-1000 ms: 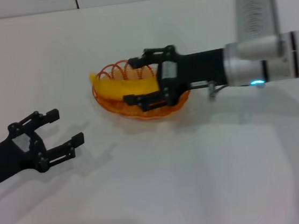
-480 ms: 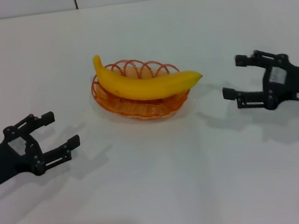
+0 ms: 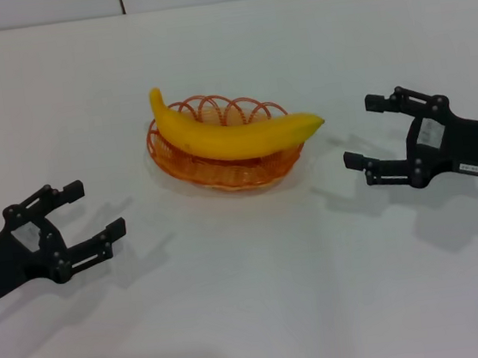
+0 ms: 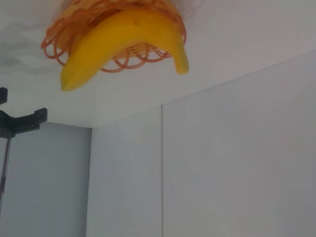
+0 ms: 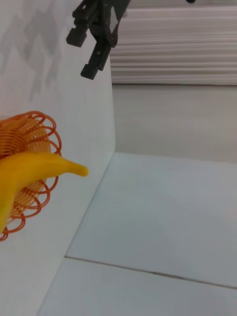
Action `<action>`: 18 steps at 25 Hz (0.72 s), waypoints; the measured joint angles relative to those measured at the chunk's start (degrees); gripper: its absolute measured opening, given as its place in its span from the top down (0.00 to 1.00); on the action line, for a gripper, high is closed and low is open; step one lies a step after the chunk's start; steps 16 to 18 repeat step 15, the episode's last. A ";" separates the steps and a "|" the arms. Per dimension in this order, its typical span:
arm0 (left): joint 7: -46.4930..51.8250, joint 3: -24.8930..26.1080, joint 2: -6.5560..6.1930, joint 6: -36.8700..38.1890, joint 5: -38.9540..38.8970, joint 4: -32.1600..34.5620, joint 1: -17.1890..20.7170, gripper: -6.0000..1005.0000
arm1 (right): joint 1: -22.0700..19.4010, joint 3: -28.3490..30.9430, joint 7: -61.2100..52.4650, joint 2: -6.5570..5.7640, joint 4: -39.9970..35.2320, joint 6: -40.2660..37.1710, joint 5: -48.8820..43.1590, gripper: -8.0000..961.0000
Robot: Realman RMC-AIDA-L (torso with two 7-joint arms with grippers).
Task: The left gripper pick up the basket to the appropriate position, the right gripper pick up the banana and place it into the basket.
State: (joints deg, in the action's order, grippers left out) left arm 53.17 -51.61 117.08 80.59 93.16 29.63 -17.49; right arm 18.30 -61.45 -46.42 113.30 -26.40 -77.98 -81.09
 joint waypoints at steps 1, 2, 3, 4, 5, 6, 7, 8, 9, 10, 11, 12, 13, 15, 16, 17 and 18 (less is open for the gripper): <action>-0.07 0.00 0.00 0.00 0.00 -0.01 -0.01 0.14 | 0.02 0.02 -0.01 0.04 0.01 0.00 0.01 0.06; -0.21 0.01 0.01 0.00 0.00 -0.04 -0.05 0.14 | 0.03 0.03 0.01 0.09 0.02 0.00 0.02 0.06; -0.37 0.01 0.01 0.00 0.00 -0.13 -0.06 0.14 | 0.04 0.03 0.01 0.10 0.02 0.01 0.02 0.06; -0.56 0.02 0.00 0.00 0.00 -0.32 -0.12 0.14 | 0.04 0.04 0.01 0.10 0.02 0.02 0.03 0.06; -0.73 0.02 0.00 0.00 0.00 -0.52 -0.22 0.14 | 0.07 0.04 0.00 0.11 0.00 0.02 0.04 0.06; -0.87 0.02 0.00 0.00 0.00 -0.80 -0.37 0.14 | 0.10 0.05 0.00 0.12 -0.06 0.02 0.05 0.06; -0.96 0.02 0.00 0.00 0.00 -0.88 -0.41 0.14 | 0.10 0.05 0.00 0.12 -0.06 0.02 0.05 0.06; -0.96 0.02 0.00 0.00 0.00 -0.88 -0.41 0.14 | 0.10 0.06 0.00 0.13 -0.08 0.02 0.05 0.06; -1.03 0.02 -0.01 0.00 0.00 -0.89 -0.43 0.14 | 0.10 0.07 0.00 0.13 -0.10 0.00 0.06 0.06; -1.12 0.02 -0.01 0.00 0.00 -0.89 -0.45 0.14 | 0.10 0.08 0.00 0.14 -0.11 -0.04 0.06 0.06; -1.20 0.02 -0.01 0.00 0.00 -0.89 -0.47 0.14 | 0.10 0.08 0.00 0.14 -0.11 -0.06 0.06 0.06; -1.22 0.02 -0.01 0.00 0.00 -0.89 -0.50 0.14 | 0.10 0.09 0.00 0.15 -0.13 -0.08 0.06 0.06; -1.23 0.02 -0.01 0.00 0.00 -0.89 -0.52 0.14 | 0.10 0.10 0.01 0.15 -0.15 -0.10 0.06 0.06; -1.24 0.02 -0.01 0.00 0.00 -0.89 -0.53 0.14 | 0.09 0.10 0.02 0.17 -0.19 -0.20 0.06 0.06; -1.24 0.02 -0.01 0.00 0.00 -0.89 -0.53 0.14 | 0.09 0.10 0.02 0.17 -0.19 -0.20 0.06 0.06; -1.24 0.02 -0.01 0.00 0.00 -0.89 -0.53 0.14 | 0.09 0.10 0.02 0.17 -0.19 -0.20 0.06 0.06; -1.24 0.02 -0.01 0.00 0.00 -0.89 -0.53 0.14 | 0.09 0.10 0.02 0.17 -0.19 -0.20 0.06 0.06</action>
